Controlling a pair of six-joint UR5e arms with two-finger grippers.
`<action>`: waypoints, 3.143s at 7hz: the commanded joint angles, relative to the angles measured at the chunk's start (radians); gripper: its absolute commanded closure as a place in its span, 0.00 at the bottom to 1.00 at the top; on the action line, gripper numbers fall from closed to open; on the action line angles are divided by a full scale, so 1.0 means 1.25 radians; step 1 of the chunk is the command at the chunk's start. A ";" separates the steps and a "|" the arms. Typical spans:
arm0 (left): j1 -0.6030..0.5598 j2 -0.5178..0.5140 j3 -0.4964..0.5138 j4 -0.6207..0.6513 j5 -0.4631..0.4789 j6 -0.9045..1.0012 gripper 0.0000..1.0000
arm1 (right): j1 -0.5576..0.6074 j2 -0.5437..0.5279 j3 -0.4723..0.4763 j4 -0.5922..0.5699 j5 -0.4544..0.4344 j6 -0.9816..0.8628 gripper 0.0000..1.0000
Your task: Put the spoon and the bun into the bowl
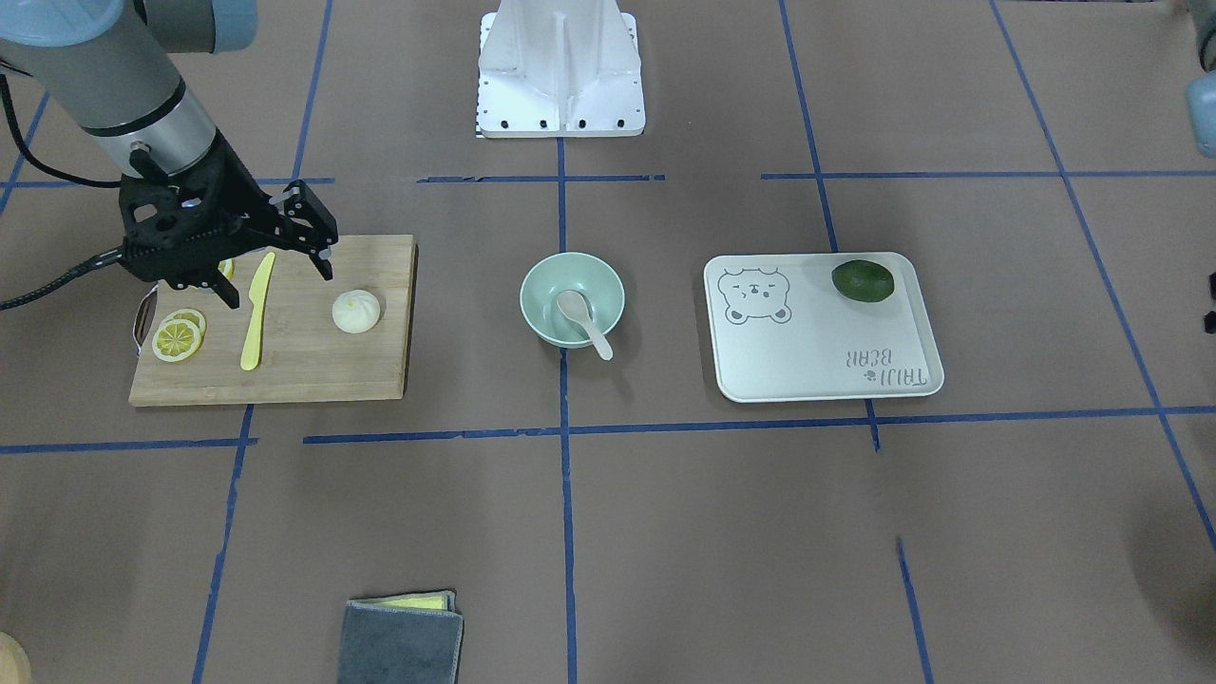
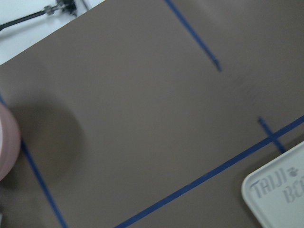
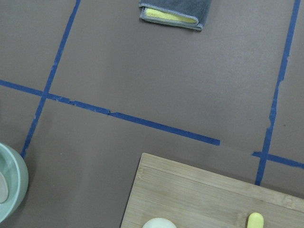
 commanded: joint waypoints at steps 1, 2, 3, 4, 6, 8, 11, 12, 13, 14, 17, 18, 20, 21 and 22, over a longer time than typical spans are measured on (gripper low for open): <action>-0.075 0.062 0.038 0.071 0.000 0.071 0.00 | -0.032 -0.022 0.004 0.002 -0.016 0.012 0.00; -0.089 0.081 0.024 0.080 -0.001 0.067 0.00 | -0.067 -0.084 -0.001 0.088 -0.058 0.029 0.00; -0.090 0.091 0.018 0.080 -0.006 0.067 0.00 | -0.102 -0.118 -0.043 0.217 -0.102 0.074 0.00; -0.088 0.090 0.014 0.080 -0.006 0.067 0.00 | -0.140 -0.121 -0.070 0.241 -0.146 0.104 0.02; -0.088 0.090 0.011 0.079 -0.006 0.067 0.00 | -0.204 -0.114 -0.089 0.240 -0.201 0.127 0.15; -0.088 0.090 0.006 0.079 -0.006 0.067 0.00 | -0.224 -0.108 -0.117 0.240 -0.214 0.127 0.27; -0.088 0.090 0.006 0.079 -0.006 0.067 0.00 | -0.228 -0.117 -0.117 0.233 -0.211 0.127 0.83; -0.088 0.089 0.006 0.079 -0.006 0.067 0.00 | -0.228 -0.113 -0.115 0.233 -0.211 0.127 1.00; -0.088 0.089 0.006 0.079 -0.006 0.067 0.00 | -0.228 -0.110 -0.113 0.233 -0.211 0.127 1.00; -0.088 0.089 0.006 0.079 -0.007 0.067 0.00 | -0.237 -0.103 -0.112 0.233 -0.214 0.156 1.00; -0.088 0.089 -0.008 0.079 -0.004 0.067 0.00 | -0.293 0.167 -0.118 -0.021 -0.259 0.313 1.00; -0.088 0.090 -0.008 0.079 -0.006 0.067 0.00 | -0.306 0.253 -0.157 -0.058 -0.265 0.354 1.00; -0.088 0.090 -0.009 0.079 -0.006 0.067 0.00 | -0.351 0.406 -0.357 -0.056 -0.344 0.410 1.00; -0.088 0.090 -0.009 0.079 -0.006 0.067 0.00 | -0.370 0.403 -0.379 -0.056 -0.355 0.411 1.00; -0.088 0.090 -0.010 0.079 -0.006 0.067 0.00 | -0.371 0.392 -0.380 -0.054 -0.357 0.411 0.31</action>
